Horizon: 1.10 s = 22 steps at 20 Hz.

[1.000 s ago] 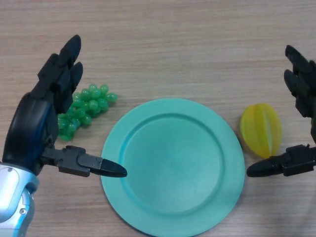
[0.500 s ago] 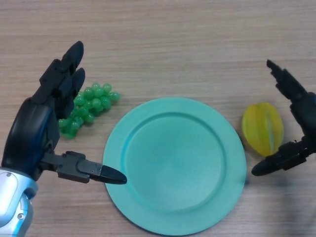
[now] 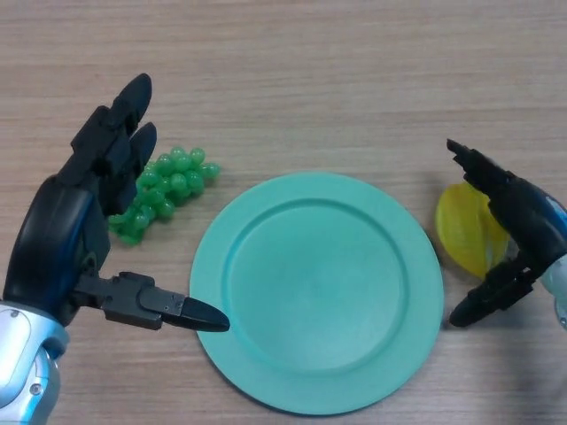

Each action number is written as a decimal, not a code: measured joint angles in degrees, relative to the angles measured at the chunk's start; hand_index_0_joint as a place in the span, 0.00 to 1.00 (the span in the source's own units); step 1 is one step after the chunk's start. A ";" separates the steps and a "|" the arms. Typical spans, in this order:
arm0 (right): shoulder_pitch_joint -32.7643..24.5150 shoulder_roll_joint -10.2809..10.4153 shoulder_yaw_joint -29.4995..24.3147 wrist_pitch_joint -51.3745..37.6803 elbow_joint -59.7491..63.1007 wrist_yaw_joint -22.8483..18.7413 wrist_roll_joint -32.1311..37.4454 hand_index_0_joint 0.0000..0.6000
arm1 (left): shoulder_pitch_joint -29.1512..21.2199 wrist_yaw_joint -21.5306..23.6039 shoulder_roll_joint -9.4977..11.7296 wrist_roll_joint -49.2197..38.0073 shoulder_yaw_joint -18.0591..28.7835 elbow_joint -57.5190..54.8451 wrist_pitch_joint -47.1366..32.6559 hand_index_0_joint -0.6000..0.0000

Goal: Pick up the yellow starfruit and place it on the plate

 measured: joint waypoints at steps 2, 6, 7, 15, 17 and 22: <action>-0.08 -0.02 0.24 -0.72 0.69 -0.39 -0.85 0.50 | 0.10 0.00 0.00 -0.01 0.38 0.00 0.00 1.00; -1.37 -1.83 0.74 -8.93 2.45 -3.31 -7.95 1.00 | 0.08 0.00 0.00 -0.17 1.68 0.05 0.00 1.00; -1.31 -1.82 0.74 -7.84 2.28 -3.60 -7.93 1.00 | 0.08 0.00 0.00 -0.17 1.68 0.05 0.00 1.00; 0.13 -1.68 0.72 -3.61 -6.47 -3.19 -6.50 1.00 | -0.55 0.07 0.00 -0.23 1.68 0.07 1.69 1.00; 0.14 -1.09 0.70 -2.43 -11.62 -2.00 -3.52 1.00 | -0.68 0.08 0.00 -0.23 1.65 0.16 1.68 1.00; 3.20 4.39 2.91 0.03 -25.76 3.64 -1.71 1.00 | -0.95 0.70 0.00 -0.21 1.56 0.49 1.63 1.00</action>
